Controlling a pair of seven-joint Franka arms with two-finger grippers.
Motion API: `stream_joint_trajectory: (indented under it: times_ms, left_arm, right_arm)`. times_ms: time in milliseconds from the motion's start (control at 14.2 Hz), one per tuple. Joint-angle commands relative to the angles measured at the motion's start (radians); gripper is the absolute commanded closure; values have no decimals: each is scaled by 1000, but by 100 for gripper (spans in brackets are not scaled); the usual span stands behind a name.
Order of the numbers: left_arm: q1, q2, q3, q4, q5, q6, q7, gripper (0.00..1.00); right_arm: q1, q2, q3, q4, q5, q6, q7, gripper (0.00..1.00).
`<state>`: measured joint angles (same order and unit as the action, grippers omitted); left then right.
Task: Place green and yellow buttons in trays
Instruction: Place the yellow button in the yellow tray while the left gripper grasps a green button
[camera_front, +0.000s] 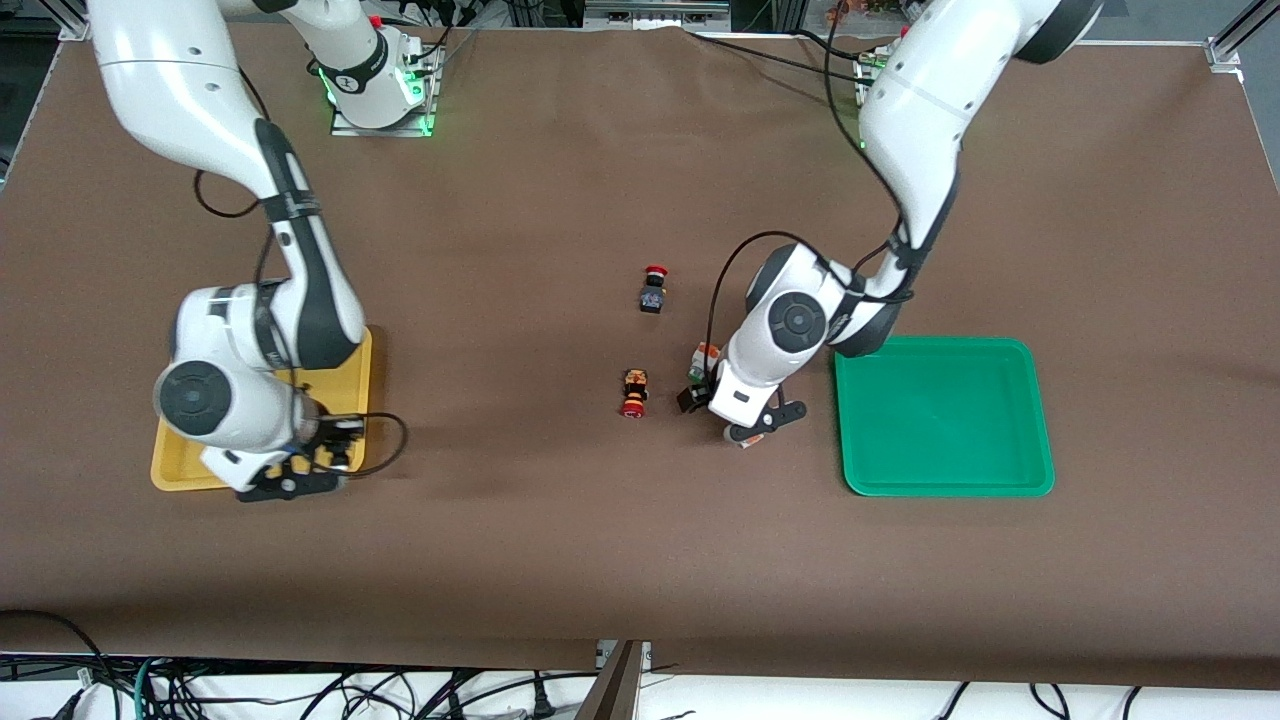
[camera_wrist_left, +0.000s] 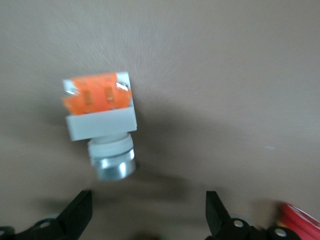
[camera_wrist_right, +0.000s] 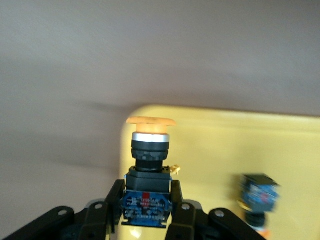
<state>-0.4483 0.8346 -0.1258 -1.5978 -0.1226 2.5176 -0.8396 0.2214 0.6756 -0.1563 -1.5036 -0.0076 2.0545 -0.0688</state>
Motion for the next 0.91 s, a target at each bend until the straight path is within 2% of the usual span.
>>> stream_joint_trajectory:
  times_ms: [0, 141, 211, 281, 492, 632, 703, 773, 843]
  left_arm:
    - [-3, -20, 35, 30, 18, -37, -6, 0]
    - [0, -23, 43, 30, 18, -37, -3, 0]
    - [2, -25, 48, 30, 18, -37, -3, 0]
    - [2, -37, 51, 30, 20, -40, -1, 0]
    - [-1, -34, 74, 44, 108, -39, 13, 0]
    - [-3, -26, 74, 39, 116, -39, 13, 0]
    - [-7, -26, 74, 36, 118, -39, 13, 9]
    - [-12, -26, 74, 33, 118, -39, 14, 44]
    - [-12, -26, 74, 30, 120, -42, 16, 68]
  right_arm:
    - [13, -91, -49, -188, -6, 59, -84, 100]
    - [13, -157, -55, -307, -2, 117, -108, 100]
    - [13, -171, -55, -332, 1, 128, -106, 100]
    - [13, -172, -55, -331, 1, 127, -97, 2]
    - [13, -177, -51, -242, 6, 87, -101, 0]
    - [13, -183, -49, -126, 56, -27, -101, 0]
    - [15, -182, -49, -57, 86, -104, -101, 0]
    - [16, -182, -49, 9, 95, -179, -98, 0]
    - [19, -183, -46, 55, 92, -247, -95, 0]
